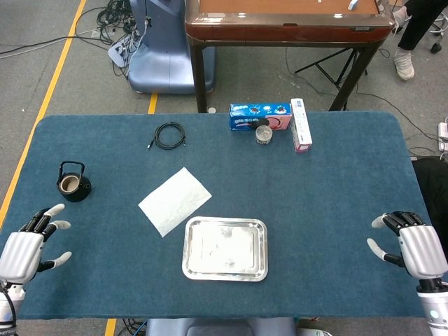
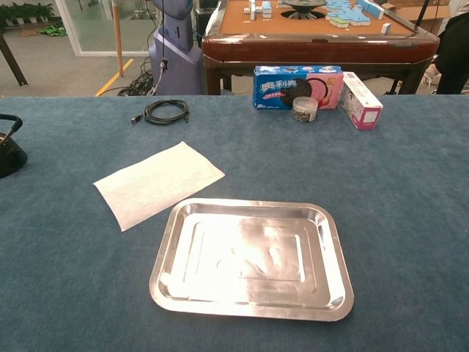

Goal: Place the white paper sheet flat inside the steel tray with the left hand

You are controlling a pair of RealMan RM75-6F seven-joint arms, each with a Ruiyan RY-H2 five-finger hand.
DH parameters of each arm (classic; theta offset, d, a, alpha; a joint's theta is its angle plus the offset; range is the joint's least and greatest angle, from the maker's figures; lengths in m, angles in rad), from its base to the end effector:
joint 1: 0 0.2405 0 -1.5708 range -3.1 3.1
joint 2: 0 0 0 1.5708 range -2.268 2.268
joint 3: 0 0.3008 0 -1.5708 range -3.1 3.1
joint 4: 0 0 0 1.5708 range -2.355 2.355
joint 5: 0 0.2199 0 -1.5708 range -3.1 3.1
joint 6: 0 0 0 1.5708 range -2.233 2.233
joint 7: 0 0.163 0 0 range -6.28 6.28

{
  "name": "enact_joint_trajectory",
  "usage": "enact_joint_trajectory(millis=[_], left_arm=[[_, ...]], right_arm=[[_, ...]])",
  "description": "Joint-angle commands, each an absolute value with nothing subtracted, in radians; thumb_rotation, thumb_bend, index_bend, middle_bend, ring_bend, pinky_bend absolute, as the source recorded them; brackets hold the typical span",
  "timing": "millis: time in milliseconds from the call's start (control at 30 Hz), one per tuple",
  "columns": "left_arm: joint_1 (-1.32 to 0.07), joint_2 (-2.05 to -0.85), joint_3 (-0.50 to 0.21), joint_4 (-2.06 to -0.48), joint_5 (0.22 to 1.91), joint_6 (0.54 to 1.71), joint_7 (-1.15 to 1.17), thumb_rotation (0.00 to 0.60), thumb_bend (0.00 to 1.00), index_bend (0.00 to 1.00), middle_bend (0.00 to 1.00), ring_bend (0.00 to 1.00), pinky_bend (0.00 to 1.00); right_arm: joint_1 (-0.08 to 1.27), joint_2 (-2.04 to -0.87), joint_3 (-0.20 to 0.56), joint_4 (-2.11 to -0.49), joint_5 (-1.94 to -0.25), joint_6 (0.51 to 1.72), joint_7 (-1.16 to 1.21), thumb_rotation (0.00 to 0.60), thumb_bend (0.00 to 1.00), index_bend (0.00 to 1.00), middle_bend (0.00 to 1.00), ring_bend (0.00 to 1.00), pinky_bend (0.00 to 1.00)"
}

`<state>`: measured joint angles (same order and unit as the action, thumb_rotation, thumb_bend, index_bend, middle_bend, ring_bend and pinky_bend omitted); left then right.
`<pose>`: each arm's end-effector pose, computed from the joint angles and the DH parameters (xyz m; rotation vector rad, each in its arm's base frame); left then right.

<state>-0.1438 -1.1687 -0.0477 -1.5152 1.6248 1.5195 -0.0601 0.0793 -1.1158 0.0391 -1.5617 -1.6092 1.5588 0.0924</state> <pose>-0.3380 0.2240 0.1569 -1.4993 -0.8026 -1.0414 -0.3463 -0.1995 0.1774 1.4277 -0.8485 1.0279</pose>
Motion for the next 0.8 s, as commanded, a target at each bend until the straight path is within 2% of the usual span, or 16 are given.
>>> enact_joint_trajectory(millis=[33, 167, 367, 667, 800], left_arm=[[-0.198, -1.166, -0.053, -1.506, 1.667, 1.491, -0.151, 0.6, 0.09, 0.45, 0.08, 0.02, 0.23], [-0.255, -1.176, -0.071, -1.487, 1.7, 1.463, -0.166, 0.6, 0.1, 0.45, 0.0, 0.0, 0.12], [-0.336, -1.2, -0.08, -1.505, 1.69, 1.368, -0.25, 0.6, 0.23, 0.45, 0.0, 0.0, 0.11], [-0.432, -1.282, -0.089, -1.475, 1.666, 1.258, -0.237, 0.6, 0.24, 0.44, 0.0, 0.0, 0.11], [-0.458, -1.338, -0.091, -1.402, 1.689, 1.263, -0.134, 0.6, 0.24, 0.43, 0.0, 0.0, 0.09]], right_arm=[[0.076, -1.112, 0.038, -1.563, -1.613, 1.564, 0.099, 0.6, 0.26, 0.48, 0.5, 0.36, 0.32], [0.075, -1.11, 0.041, -1.564, -1.611, 1.568, 0.105, 0.6, 0.26, 0.48, 0.5, 0.36, 0.32], [0.082, -1.111, 0.045, -1.559, -1.603, 1.552, 0.115, 0.6, 0.26, 0.48, 0.5, 0.36, 0.32], [0.086, -1.1, 0.047, -1.557, -1.597, 1.541, 0.145, 0.6, 0.26, 0.48, 0.5, 0.36, 0.32], [0.086, -1.094, 0.048, -1.557, -1.599, 1.545, 0.16, 0.6, 0.26, 0.48, 0.5, 0.36, 0.32]])
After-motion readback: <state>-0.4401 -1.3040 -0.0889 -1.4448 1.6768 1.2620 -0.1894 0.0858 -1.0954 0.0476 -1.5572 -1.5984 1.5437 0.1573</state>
